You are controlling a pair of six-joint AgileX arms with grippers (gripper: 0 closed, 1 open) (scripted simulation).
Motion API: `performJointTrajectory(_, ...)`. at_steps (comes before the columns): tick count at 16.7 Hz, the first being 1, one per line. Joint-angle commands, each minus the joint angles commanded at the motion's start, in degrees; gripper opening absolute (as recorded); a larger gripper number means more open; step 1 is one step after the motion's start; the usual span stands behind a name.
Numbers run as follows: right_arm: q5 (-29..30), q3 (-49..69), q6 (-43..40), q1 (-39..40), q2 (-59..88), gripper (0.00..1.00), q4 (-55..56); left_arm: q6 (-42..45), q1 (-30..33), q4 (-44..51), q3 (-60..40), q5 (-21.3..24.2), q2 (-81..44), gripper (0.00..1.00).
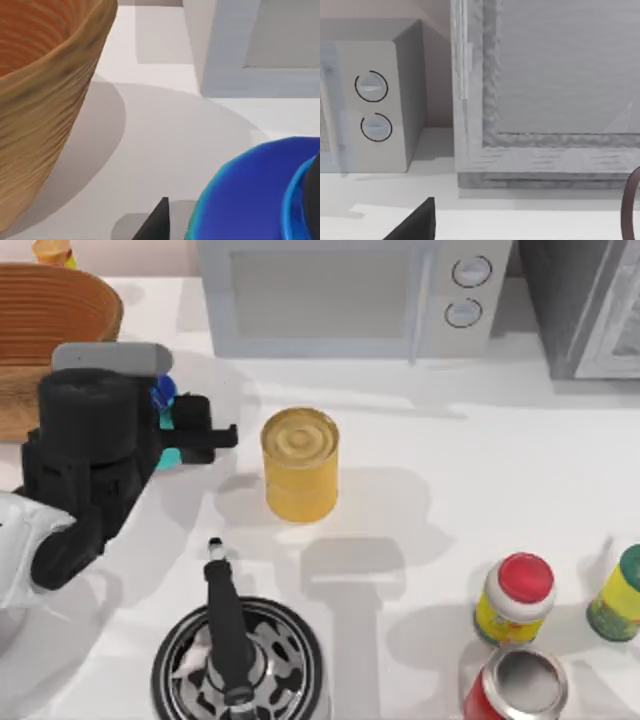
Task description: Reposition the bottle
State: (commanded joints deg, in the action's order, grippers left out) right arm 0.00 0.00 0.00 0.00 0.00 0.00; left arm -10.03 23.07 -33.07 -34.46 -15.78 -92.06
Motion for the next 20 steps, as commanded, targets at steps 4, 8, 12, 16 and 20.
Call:
performJointTrajectory(4,0.0,0.0,0.0,0.0,0.0,1.0,0.0,-0.9,-2.0,2.3,5.1,-0.3,2.7,0.0)
performJointTrajectory(8,0.0,0.0,0.0,0.0,0.0,1.0,0.0,-0.7,-1.8,2.3,5.1,-0.3,2.3,0.0)
performJointTrajectory(12,0.0,0.0,0.0,0.0,0.0,1.0,0.0,-0.2,-2.3,0.4,4.5,-0.2,-1.2,0.0)
performJointTrajectory(16,0.0,0.0,0.0,0.0,0.0,1.0,0.0,0.0,-2.9,-5.2,1.8,0.8,-9.4,0.0)
performJointTrajectory(20,0.0,0.0,0.0,0.0,0.0,1.0,0.0,0.3,-4.0,-10.3,-0.6,1.7,-15.7,0.0)
